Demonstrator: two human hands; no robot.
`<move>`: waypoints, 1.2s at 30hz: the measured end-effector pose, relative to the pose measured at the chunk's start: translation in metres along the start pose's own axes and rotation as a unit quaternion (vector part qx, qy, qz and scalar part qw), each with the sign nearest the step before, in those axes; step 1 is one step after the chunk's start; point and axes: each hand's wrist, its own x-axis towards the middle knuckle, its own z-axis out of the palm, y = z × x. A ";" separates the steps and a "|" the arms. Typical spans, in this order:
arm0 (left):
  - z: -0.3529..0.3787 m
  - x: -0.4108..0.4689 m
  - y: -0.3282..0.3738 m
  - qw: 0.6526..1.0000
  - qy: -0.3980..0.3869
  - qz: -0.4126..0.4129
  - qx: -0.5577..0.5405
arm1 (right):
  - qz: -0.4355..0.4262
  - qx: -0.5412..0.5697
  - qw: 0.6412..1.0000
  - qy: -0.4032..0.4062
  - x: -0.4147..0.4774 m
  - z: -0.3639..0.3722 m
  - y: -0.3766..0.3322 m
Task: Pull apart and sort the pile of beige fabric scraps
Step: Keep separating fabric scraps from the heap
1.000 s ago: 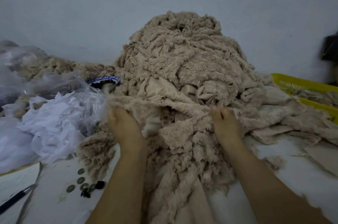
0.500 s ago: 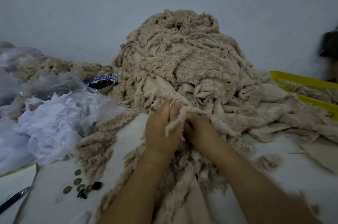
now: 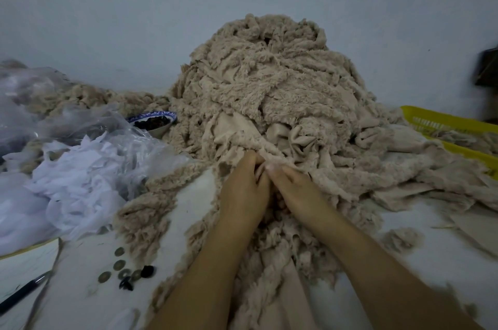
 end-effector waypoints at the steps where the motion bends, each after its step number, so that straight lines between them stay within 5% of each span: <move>1: -0.001 0.001 -0.002 1.000 0.003 -0.006 -0.010 | -0.001 -0.002 1.000 0.012 0.002 0.001 0.001; 7: -0.003 0.003 -0.002 0.989 0.081 -0.067 -0.103 | 0.019 -0.050 0.991 0.120 0.010 -0.009 0.013; 11: -0.029 0.012 -0.016 0.903 0.240 -0.180 -0.309 | 0.085 -0.064 0.975 0.196 0.009 -0.034 0.018; 17: -0.014 0.000 0.005 0.946 0.152 -0.069 -0.278 | 0.105 -0.010 0.990 0.095 -0.001 -0.023 0.001; 21: -0.007 -0.007 0.014 0.968 0.059 0.047 -0.240 | 0.109 0.180 0.975 -0.072 -0.003 -0.010 -0.006; 25: 0.000 -0.013 0.021 0.962 -0.033 0.107 -0.248 | 0.105 0.296 0.947 -0.072 -0.002 -0.015 -0.003; 27: 0.002 -0.013 0.020 0.951 -0.040 0.066 -0.299 | 0.106 0.347 0.930 -0.057 -0.001 -0.019 -0.001; 31: -0.005 -0.002 0.008 0.952 0.071 -0.109 -0.276 | 0.090 0.380 0.920 0.014 0.006 -0.018 0.000; 33: -0.011 0.000 0.003 0.943 0.028 -0.196 -0.266 | 0.077 0.347 0.935 0.014 0.006 -0.016 -0.002; 36: -0.011 -0.002 0.006 0.930 -0.091 -0.202 -0.293 | 0.053 0.213 0.976 -0.013 -0.002 -0.011 -0.008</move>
